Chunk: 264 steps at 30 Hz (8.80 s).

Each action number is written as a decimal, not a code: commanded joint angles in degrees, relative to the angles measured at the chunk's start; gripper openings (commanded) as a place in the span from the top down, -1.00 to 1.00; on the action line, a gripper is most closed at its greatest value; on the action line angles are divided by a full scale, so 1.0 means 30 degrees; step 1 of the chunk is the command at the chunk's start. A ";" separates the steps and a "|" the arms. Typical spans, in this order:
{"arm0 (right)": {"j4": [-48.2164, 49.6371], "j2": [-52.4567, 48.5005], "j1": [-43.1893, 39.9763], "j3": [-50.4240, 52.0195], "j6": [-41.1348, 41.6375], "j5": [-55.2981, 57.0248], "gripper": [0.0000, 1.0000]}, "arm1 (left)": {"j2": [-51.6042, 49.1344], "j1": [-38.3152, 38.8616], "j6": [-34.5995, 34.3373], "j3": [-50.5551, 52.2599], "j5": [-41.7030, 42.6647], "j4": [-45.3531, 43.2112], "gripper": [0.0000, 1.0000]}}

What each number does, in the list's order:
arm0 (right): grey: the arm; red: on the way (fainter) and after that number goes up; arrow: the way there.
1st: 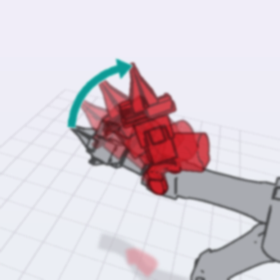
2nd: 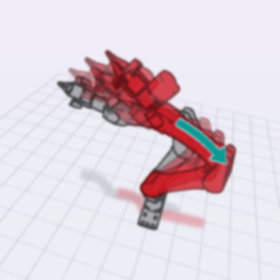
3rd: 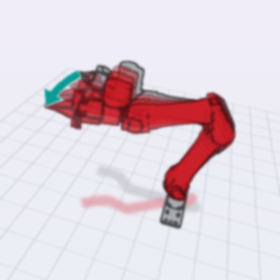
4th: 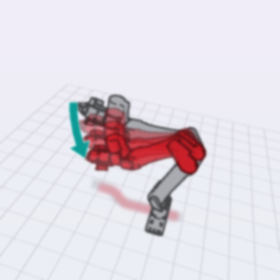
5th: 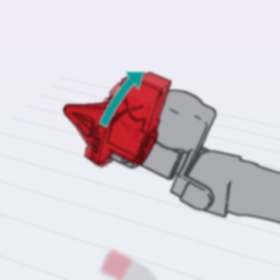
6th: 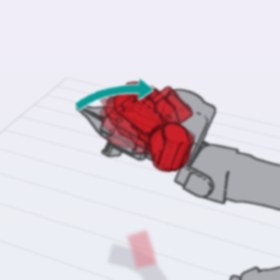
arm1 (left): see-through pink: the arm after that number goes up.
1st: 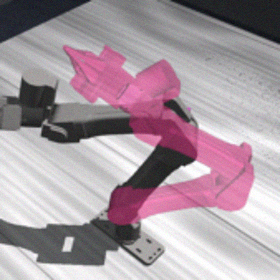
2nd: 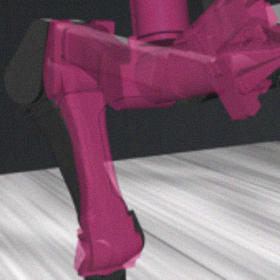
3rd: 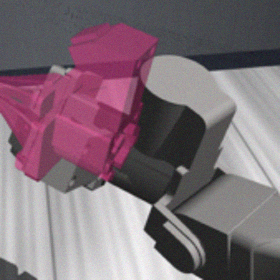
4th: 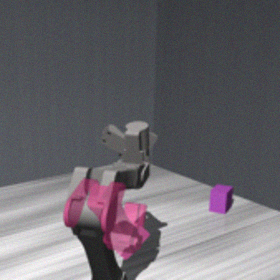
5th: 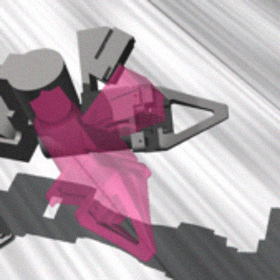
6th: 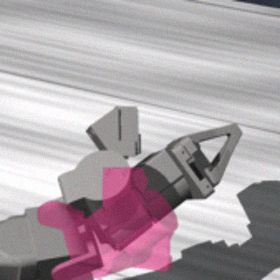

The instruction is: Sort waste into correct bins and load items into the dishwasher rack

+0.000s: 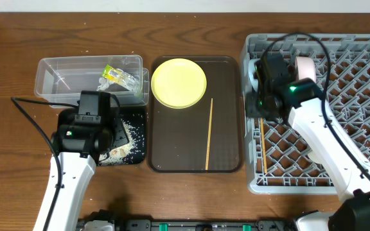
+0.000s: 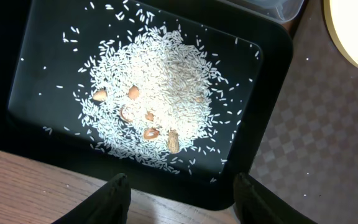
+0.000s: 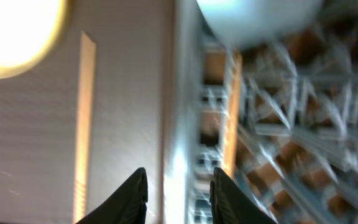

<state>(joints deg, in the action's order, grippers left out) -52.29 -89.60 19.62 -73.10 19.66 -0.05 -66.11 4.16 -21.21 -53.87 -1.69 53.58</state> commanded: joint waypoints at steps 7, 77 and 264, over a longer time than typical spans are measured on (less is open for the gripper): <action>0.2331 -0.0495 0.2900 -0.0627 -0.0124 -0.1989 0.21 | 0.0058 -0.0080 -0.0175 -0.0160 -0.0087 0.0051 -0.13; -0.2543 -0.0007 -0.0051 0.1173 -0.0852 0.1093 0.42 | 0.0066 -0.0080 -0.0175 -0.0160 -0.0087 0.0117 -0.13; -0.1625 1.7617 -0.9377 0.6193 -0.5297 -0.1479 -0.99 | 1.3318 0.0350 0.2769 0.1632 0.1275 0.0685 -0.77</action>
<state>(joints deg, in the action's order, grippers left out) -56.42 -36.88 -8.10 -55.05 4.05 -5.10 -26.30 5.08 -12.25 -49.21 2.63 55.48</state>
